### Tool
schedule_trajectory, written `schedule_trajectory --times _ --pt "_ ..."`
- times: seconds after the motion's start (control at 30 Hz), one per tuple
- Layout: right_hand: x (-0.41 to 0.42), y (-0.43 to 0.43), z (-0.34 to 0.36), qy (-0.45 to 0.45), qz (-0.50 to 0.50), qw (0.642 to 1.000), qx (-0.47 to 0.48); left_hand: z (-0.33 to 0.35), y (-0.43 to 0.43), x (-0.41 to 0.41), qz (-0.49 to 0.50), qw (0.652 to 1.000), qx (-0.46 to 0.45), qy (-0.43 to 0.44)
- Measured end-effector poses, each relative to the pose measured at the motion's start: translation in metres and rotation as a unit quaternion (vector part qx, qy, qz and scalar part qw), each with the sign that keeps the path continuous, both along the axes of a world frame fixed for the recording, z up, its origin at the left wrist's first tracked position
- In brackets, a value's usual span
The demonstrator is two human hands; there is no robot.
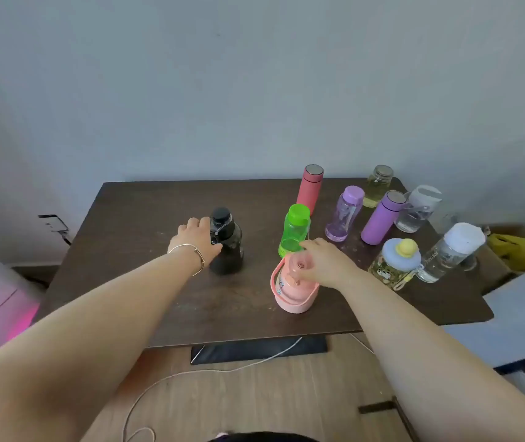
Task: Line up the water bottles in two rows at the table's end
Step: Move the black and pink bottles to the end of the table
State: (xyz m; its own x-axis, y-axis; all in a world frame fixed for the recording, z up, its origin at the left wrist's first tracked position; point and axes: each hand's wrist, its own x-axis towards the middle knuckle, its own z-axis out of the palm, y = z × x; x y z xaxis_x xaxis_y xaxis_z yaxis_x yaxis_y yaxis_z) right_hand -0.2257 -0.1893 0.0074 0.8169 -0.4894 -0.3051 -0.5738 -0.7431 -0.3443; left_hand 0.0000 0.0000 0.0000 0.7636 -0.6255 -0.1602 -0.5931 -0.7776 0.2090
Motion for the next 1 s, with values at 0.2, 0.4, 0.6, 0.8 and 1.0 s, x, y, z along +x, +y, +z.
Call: schedule_trajectory --times 0.2,0.4,0.6,0.8,1.0 --pt "-0.007 0.004 -0.019 0.015 -0.010 1.000 0.011 -0.003 -0.025 0.030 -0.026 0.999 -0.005 0.033" --pt "-0.013 -0.004 -0.032 -0.028 -0.028 0.997 0.073 -0.021 -0.039 0.035 0.043 0.992 -0.065 0.102" --pt "-0.006 -0.008 -0.040 -0.092 -0.038 0.992 0.083 -0.030 -0.046 0.037 0.093 0.981 -0.126 0.119" --pt "0.029 -0.005 -0.040 -0.090 0.006 0.993 0.072 -0.031 -0.038 0.038 0.173 0.960 -0.176 0.128" --pt "0.094 0.003 -0.019 -0.126 0.022 0.988 0.081 -0.016 -0.011 0.067 0.208 0.949 -0.213 0.104"
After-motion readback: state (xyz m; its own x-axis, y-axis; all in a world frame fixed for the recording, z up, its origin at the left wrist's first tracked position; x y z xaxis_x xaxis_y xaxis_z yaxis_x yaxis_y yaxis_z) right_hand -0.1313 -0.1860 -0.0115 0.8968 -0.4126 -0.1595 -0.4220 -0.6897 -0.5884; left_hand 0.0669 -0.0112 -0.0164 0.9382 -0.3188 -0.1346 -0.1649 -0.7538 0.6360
